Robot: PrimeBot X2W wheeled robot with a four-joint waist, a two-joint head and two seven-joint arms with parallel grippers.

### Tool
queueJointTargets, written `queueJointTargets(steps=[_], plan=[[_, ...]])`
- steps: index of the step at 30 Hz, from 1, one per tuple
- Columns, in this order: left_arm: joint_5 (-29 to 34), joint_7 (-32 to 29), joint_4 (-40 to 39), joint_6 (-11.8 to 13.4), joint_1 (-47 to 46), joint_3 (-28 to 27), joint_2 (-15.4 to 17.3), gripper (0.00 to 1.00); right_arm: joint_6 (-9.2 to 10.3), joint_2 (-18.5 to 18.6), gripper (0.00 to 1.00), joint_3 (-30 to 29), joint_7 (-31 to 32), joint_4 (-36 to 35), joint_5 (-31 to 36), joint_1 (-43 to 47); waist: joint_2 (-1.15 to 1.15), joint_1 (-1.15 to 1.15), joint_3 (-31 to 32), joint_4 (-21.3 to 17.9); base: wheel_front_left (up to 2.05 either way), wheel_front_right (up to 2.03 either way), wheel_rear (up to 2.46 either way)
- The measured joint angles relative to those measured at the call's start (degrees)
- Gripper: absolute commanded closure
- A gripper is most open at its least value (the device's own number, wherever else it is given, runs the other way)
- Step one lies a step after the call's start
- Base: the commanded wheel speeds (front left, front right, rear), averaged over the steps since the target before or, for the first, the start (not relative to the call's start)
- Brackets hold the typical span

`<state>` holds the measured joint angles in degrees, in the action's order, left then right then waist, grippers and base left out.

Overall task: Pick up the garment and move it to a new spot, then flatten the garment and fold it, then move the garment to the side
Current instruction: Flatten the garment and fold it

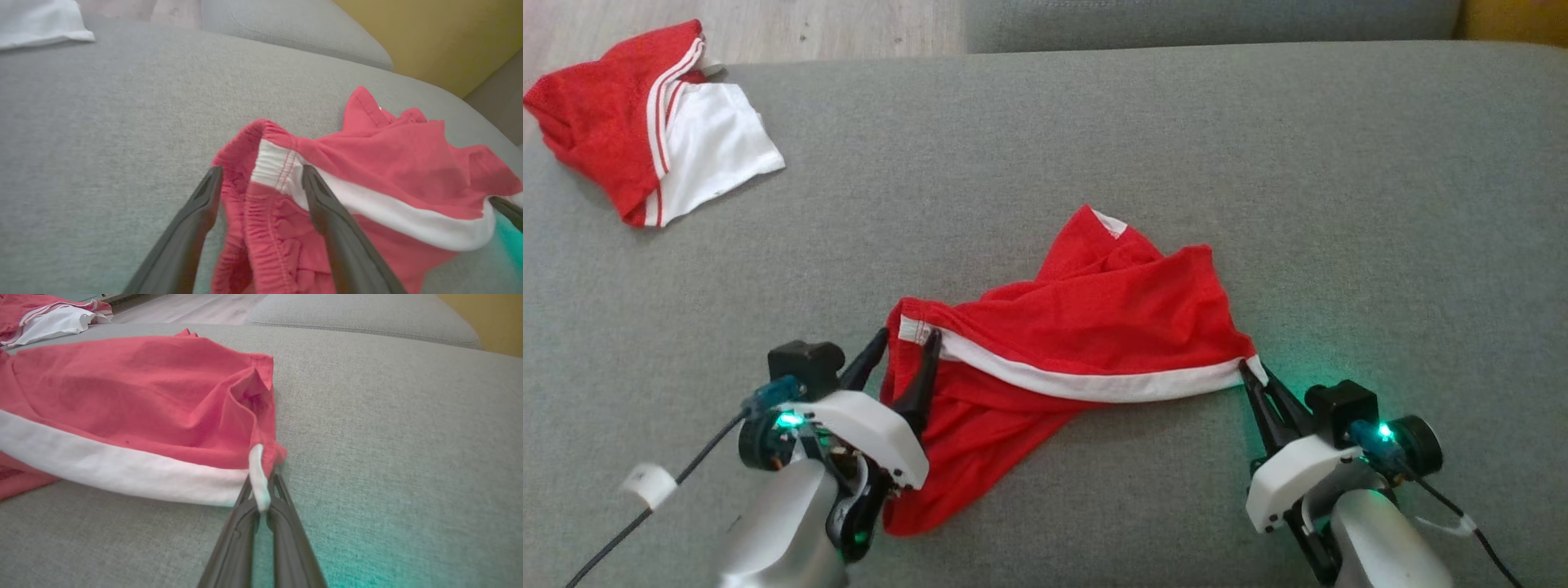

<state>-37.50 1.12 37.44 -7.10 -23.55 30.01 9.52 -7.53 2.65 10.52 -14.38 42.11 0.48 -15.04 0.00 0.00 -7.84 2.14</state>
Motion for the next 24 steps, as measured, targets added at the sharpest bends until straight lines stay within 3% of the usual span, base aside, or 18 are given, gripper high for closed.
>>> queueJointTargets(steps=[7, 8, 10, 13, 14, 15, 24], plan=[[-4.8, -1.0, -4.1, -0.1, 0.0, 4.1, 1.3, 0.01, 0.0, 0.0, 1.0, -0.2, 0.0, 0.0, 0.0, -0.1, 0.0, 0.0, -0.4, -0.2, 0.0, 0.0, 0.0], [-5.4, -0.9, -4.9, -0.1, 0.0, 4.8, 1.7, 0.09, 0.0, 0.0, 1.0, -0.3, 0.0, 0.0, 0.0, -0.2, 0.0, 0.0, -0.4, -0.2, 0.0, 0.0, 0.0], [-6.6, -0.2, -6.0, -0.1, 0.0, 5.5, 2.5, 0.44, 0.0, 0.0, 1.0, -0.4, 0.0, -0.1, 0.0, -0.4, 0.0, 0.0, -0.4, -0.2, 0.0, 0.0, 0.0], [-8.1, 1.0, -6.8, -0.1, 0.0, 6.1, 3.2, 0.7, 0.0, 0.0, 1.0, -0.6, 0.0, -0.5, 0.0, -0.8, 0.0, 0.0, -0.3, -0.2, 0.0, 0.0, 0.0], [-8.4, 1.6, -6.8, -0.1, 0.0, 6.3, 3.3, 0.96, 0.0, 0.0, 1.0, -0.6, 0.0, -0.7, 0.0, -0.8, 0.0, 0.0, -0.2, -0.3, 0.0, 0.0, 0.0], [-8.5, 2.3, -6.8, -0.1, 0.0, 6.5, 3.4, 1.0, 0.0, 0.0, 1.0, -0.7, 0.0, -0.8, -0.4, -0.8, 0.0, 0.0, 0.0, -0.3, 0.0, 0.0, 0.0], [-9.5, 9.2, -8.9, -0.1, 0.7, 6.7, 4.9, 1.0, 0.0, 0.0, 1.0, -1.3, 0.0, -5.2, -8.0, 0.0, 0.0, -0.01, 3.5, -0.8, 0.0, 0.0, 0.0]])
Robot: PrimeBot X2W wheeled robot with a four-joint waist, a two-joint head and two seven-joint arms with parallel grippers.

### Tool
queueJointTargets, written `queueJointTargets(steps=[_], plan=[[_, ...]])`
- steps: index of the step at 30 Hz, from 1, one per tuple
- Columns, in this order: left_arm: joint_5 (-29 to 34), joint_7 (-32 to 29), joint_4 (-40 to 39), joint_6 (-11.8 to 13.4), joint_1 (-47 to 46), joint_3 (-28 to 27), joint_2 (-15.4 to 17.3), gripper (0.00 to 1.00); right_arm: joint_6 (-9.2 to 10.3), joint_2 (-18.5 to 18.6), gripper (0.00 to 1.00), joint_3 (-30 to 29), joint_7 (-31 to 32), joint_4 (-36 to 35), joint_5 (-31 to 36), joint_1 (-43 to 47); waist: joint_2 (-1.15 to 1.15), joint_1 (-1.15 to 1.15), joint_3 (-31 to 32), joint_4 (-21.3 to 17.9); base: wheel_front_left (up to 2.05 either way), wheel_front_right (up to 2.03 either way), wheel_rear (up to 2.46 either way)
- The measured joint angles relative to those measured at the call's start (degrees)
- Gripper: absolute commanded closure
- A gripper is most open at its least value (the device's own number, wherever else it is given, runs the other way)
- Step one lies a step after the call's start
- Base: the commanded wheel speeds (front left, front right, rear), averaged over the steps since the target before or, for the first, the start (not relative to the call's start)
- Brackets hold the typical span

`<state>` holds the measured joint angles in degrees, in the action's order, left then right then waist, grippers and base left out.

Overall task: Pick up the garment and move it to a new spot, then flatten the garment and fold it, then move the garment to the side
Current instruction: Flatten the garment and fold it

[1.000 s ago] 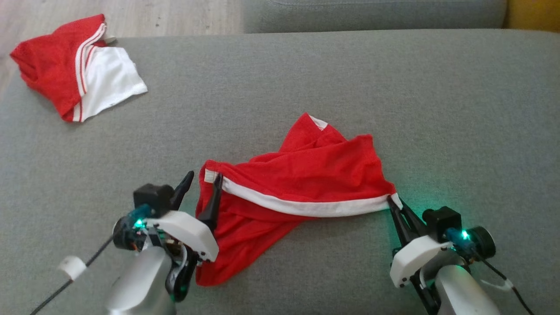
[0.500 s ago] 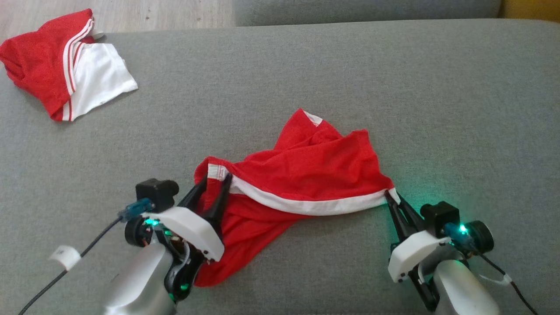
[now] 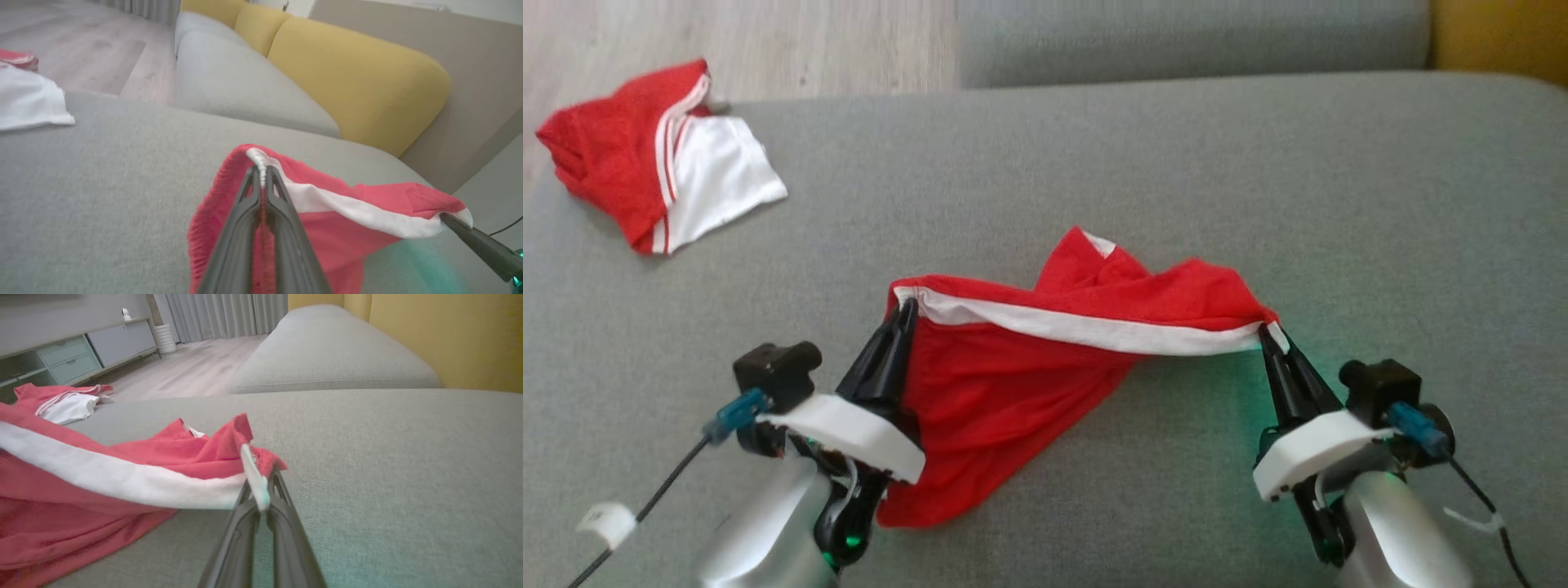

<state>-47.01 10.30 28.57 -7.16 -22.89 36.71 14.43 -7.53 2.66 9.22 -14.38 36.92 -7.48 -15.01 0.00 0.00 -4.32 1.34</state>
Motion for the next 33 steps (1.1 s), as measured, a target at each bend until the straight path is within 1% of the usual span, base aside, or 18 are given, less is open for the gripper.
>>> queueJointTargets(steps=[4, 6, 9, 13, 18, 22, 24, 27, 30, 33], plan=[[0.2, 2.2, -5.1, 0.1, 2.5, -1.2, 1.2, 1.0, 0.0, 0.0, 1.0, 0.4, 0.7, -4.6, -3.6, 2.5, 0.0, -0.01, 2.9, -0.2, 0.0, 0.0, 0.0], [0.9, 2.6, -8.9, 1.0, 4.2, -1.7, 2.2, 1.0, 0.0, 0.0, 1.0, 0.3, 2.1, -8.6, -4.7, 3.8, 0.0, -0.01, 4.4, -0.4, 0.0, 0.0, 0.0], [2.6, 3.0, -15.7, 2.7, 5.6, -2.3, 4.0, 1.0, 0.0, 0.0, 1.0, -0.2, 4.7, -16.6, -5.6, 5.2, 0.0, -0.01, 6.3, -0.8, 0.0, 0.0, 0.0], [4.7, 2.8, -25.4, 5.1, 5.4, -3.6, 6.7, 1.0, 0.0, 0.1, 1.0, -1.2, 9.4, -29.1, -6.3, 6.4, 0.0, -0.01, 8.2, -1.7, 0.0, 0.0, 0.0], [5.8, -0.9, -35.5, 7.2, 2.8, -5.1, 9.5, 1.0, 0.0, 1.1, 1.0, -3.1, 15.7, -43.3, -6.6, 7.6, 0.0, -0.01, 9.7, -3.4, 0.0, 0.0, 0.0], [5.8, -5.1, -39.7, 7.9, -1.3, -5.7, 11.3, 1.0, 0.0, 1.5, 1.0, -4.6, 20.7, -50.8, -6.4, 7.5, 0.0, -0.01, 9.9, -4.7, 0.0, 0.0, 0.0], [5.7, -6.8, -39.8, 8.0, -2.9, -5.8, 11.7, 1.0, 0.0, 1.5, 1.0, -5.5, 22.4, -52.4, -6.0, 7.5, 0.0, -0.01, 9.3, -5.1, 0.0, 0.0, 0.0], [4.5, -8.7, -37.8, 7.6, -5.2, -6.6, 11.9, 1.0, 0.0, 1.5, 1.0, -6.3, 24.4, -52.5, -5.5, 6.6, 0.0, 0.0, 7.9, -5.7, 0.0, 0.0, 0.0], [3.6, -10.3, -33.8, 6.6, -8.3, -6.6, 11.9, 1.0, 0.0, 1.4, 1.0, -5.7, 25.8, -49.5, -5.6, 2.8, 0.0, 0.0, 5.8, -6.5, 0.0, 0.0, 0.0], [3.7, -11.2, -29.8, 5.0, -13.3, -6.7, 11.8, 1.0, 0.0, 1.4, 1.0, -5.2, 26.2, -44.2, -5.6, -4.6, 0.0, 0.0, 3.0, -7.3, 0.0, 0.0, 0.0]])
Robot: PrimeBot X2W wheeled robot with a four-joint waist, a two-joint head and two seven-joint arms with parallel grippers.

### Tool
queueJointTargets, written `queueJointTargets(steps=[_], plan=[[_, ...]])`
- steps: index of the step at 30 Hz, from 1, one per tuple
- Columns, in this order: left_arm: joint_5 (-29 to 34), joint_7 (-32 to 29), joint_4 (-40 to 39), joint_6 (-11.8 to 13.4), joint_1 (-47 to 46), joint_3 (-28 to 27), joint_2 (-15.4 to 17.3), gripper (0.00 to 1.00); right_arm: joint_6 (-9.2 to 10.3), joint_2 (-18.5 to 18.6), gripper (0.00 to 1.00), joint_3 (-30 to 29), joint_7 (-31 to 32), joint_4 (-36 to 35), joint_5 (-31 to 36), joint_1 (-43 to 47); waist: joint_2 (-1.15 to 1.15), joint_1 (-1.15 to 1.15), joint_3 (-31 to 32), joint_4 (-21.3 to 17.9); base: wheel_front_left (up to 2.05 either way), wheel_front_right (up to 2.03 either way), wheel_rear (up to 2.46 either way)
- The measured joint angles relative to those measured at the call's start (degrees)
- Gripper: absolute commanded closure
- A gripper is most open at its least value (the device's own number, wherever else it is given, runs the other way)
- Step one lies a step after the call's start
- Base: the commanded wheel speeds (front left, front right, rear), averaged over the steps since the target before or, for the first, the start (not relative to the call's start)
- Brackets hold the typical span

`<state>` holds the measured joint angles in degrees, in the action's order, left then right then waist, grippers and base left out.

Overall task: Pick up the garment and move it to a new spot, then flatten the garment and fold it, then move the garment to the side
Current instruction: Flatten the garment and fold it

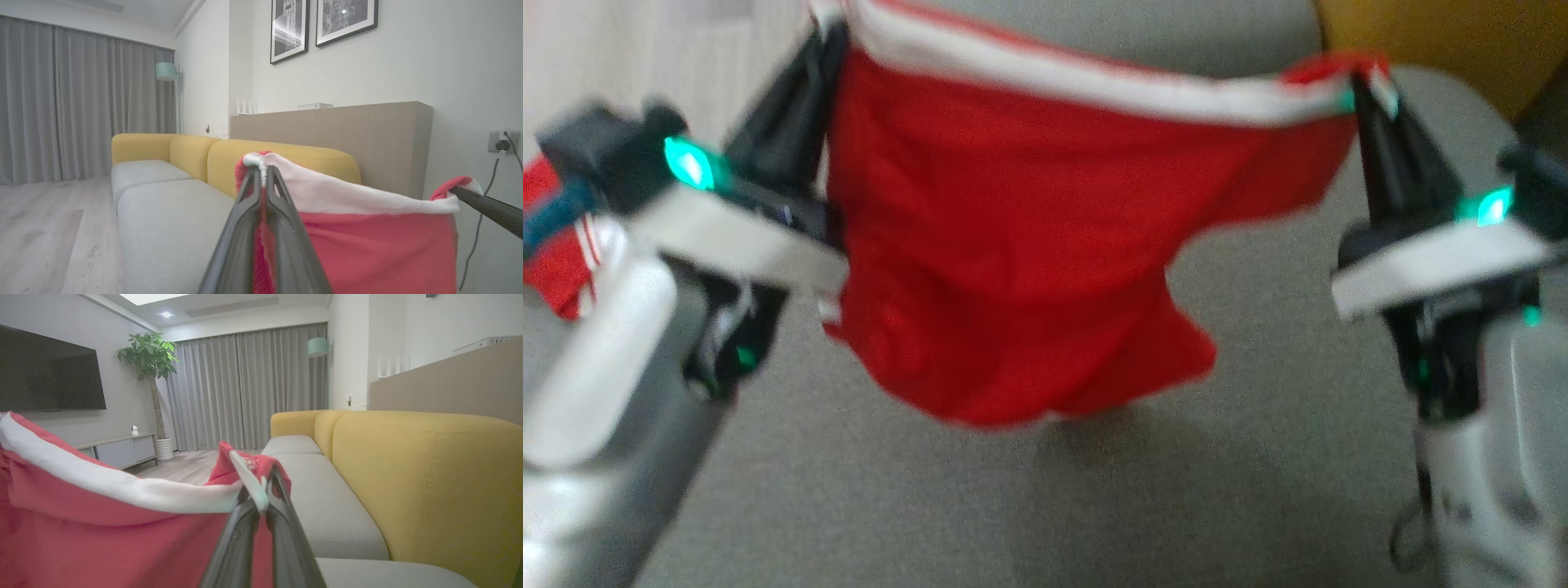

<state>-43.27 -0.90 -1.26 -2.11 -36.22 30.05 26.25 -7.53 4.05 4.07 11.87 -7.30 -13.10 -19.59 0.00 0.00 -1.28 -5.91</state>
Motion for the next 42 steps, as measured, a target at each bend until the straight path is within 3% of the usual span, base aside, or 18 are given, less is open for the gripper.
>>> queueJointTargets(steps=[8, 15, 20, 27, 34, 42], plan=[[3.4, 4.7, 12.0, -2.8, -21.0, -2.2, -2.9, 1.0, 0.0, -0.1, 1.0, -1.8, -5.9, 16.6, 1.9, -26.4, 0.0, 0.03, -9.2, -2.5, 0.0, 0.0, 0.0], [3.5, 8.3, 17.9, -4.0, -24.7, -1.4, -5.7, 1.0, 0.0, -0.1, 1.0, -2.0, -10.3, 26.6, 1.9, -31.0, 0.0, 0.02, -14.5, -3.7, 0.0, 0.0, 0.0], [2.8, 12.1, 20.0, -4.4, -17.2, 1.3, -7.1, 1.0, 0.0, -0.2, 1.0, -0.5, -13.5, 33.3, 1.4, -24.7, 0.0, 0.02, -16.3, -3.1, 0.0, 0.0, 0.0], [2.6, 15.2, 16.4, -3.3, 6.8, 2.1, -11.3, 1.0, 0.0, -0.5, 1.0, -0.3, -17.0, 36.6, -2.1, -7.7, 0.0, -0.01, -13.5, -1.1, 0.0, 0.0, 0.0], [8.3, 15.2, 6.7, -2.4, 23.1, -0.5, -15.5, 1.0, 0.0, -1.2, 1.0, -2.3, -16.2, 29.3, -4.2, 6.8, 0.0, -0.02, -8.6, 0.0, 0.0, 0.0, 0.0], [11.6, 15.2, 1.5, -3.0, 38.4, -0.5, -18.7, 1.0, 0.0, -1.5, 1.0, -6.2, -8.0, 15.5, -5.5, 22.0, 0.0, -0.03, -1.7, 1.1, 0.0, 0.0, 0.0]])
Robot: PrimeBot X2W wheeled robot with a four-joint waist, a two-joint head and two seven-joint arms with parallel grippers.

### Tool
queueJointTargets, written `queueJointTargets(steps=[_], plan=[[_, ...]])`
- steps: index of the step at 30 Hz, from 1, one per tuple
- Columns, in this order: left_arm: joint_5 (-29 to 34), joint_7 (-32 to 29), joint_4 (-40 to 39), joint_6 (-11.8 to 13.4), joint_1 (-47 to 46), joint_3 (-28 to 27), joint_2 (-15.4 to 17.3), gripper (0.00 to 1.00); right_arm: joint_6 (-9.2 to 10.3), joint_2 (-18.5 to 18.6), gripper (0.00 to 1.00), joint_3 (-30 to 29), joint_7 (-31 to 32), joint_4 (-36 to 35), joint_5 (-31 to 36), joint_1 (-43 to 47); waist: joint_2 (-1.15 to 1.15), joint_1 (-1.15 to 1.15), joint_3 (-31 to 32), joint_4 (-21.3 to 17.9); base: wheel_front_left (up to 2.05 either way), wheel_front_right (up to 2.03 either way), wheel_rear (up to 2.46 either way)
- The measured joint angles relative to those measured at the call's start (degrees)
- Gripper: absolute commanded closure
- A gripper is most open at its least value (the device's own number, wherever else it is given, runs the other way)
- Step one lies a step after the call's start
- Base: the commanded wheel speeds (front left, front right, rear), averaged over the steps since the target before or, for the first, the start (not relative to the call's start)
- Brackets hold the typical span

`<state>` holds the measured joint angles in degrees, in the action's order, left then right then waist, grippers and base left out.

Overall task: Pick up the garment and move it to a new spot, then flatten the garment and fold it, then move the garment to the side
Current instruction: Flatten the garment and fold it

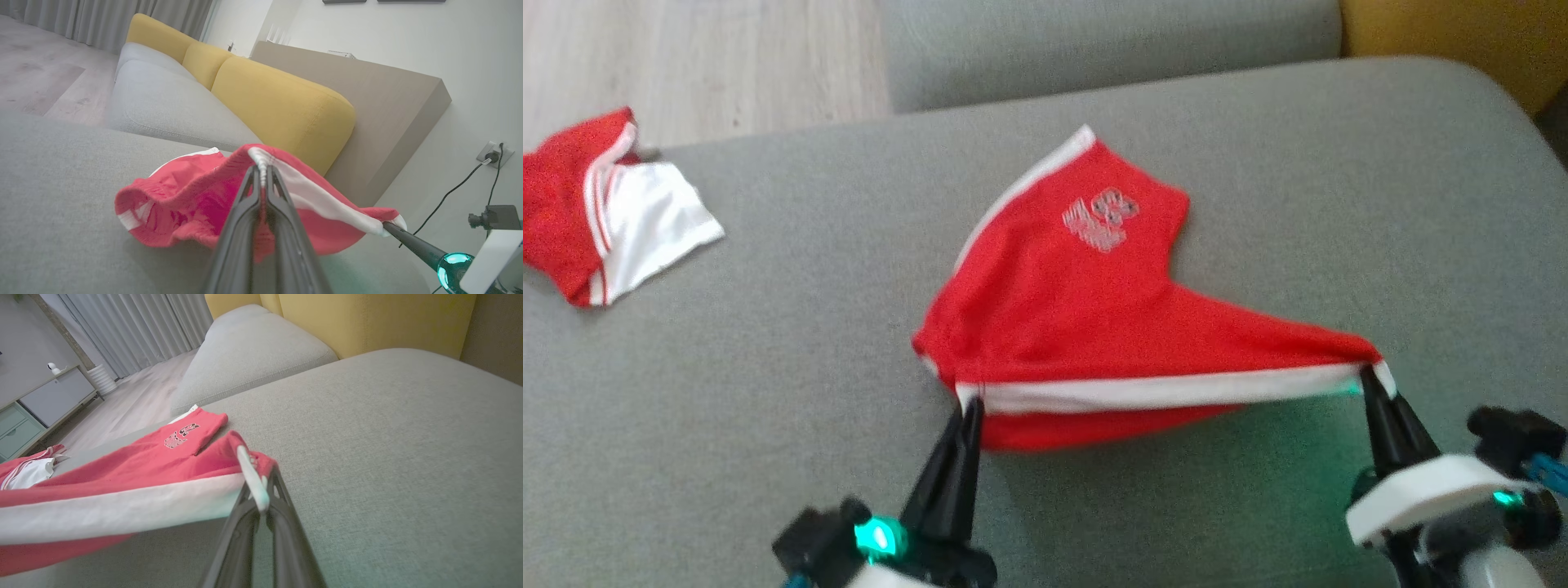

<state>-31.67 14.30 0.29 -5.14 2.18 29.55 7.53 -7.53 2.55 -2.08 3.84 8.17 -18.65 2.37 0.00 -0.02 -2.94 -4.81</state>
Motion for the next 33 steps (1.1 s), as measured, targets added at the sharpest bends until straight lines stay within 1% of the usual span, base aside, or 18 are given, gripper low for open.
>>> queueJointTargets(steps=[3, 6, 10, 13, 17, 20, 25, 29, 33], plan=[[0.0, 0.0, -0.8, -0.4, 3.9, 0.0, -1.0, 1.0, 0.0, 0.0, 1.0, -1.0, 3.1, -4.8, 0.1, 3.7, 0.0, 0.0, 1.9, 0.7, 0.0, 0.0, 0.0], [-0.1, 0.0, -0.6, -0.8, 6.0, 0.0, -1.5, 1.0, 0.0, 0.0, 1.0, -2.1, 5.5, -7.6, 1.0, 5.6, 0.0, 0.0, 2.3, 1.9, 0.0, 0.0, 0.0], [-2.8, 0.0, 1.5, -1.0, 5.3, 0.1, -2.5, 1.0, 0.0, -0.1, 1.0, -2.5, 8.4, -8.8, 2.1, 4.4, 0.0, 0.02, 0.8, 3.3, 0.0, 0.0, 0.0], [-4.7, 0.0, 5.2, -1.4, 2.2, 0.6, -3.2, 1.0, 0.0, -0.1, 1.0, -2.7, 11.2, -7.9, 3.9, 0.5, 0.0, 0.03, -1.1, 4.4, 0.0, 0.0, 0.0], [-8.3, 0.0, 10.2, -1.3, -5.2, 0.7, -3.9, 1.0, 0.0, 0.0, 1.0, -3.0, 14.9, -5.0, 6.2, -9.2, 0.0, 0.03, -4.2, 6.4, 0.0, 0.0, 0.0], [-13.0, 0.0, 13.5, 0.3, -11.7, 1.0, -4.3, 1.0, 0.0, 0.2, 1.0, -3.1, 17.6, -1.4, 6.6, -17.5, 0.0, 0.04, -6.8, 8.2, 0.0, 0.0, 0.0], [-19.1, 0.0, 17.7, 2.7, -20.9, 3.7, -4.5, 1.0, 0.0, 3.2, 1.0, -1.8, 21.0, 7.1, 9.3, -29.2, 0.0, 0.04, -11.2, 11.3, 0.0, 0.0, 0.0], [-23.2, 0.0, 19.6, 4.2, -25.9, 5.9, -4.7, 1.0, 0.0, 4.2, 1.0, -0.4, 22.5, 14.1, 10.1, -36.9, 0.0, 0.05, -14.4, 13.8, 0.0, 0.0, 0.0], [-26.0, 0.0, 20.0, 5.2, -28.3, 7.9, -4.8, 1.0, 0.0, 5.4, 1.0, 1.1, 23.7, 20.8, 10.4, -42.2, 0.0, 0.04, -16.8, 16.1, 0.0, 0.0, 0.0]])
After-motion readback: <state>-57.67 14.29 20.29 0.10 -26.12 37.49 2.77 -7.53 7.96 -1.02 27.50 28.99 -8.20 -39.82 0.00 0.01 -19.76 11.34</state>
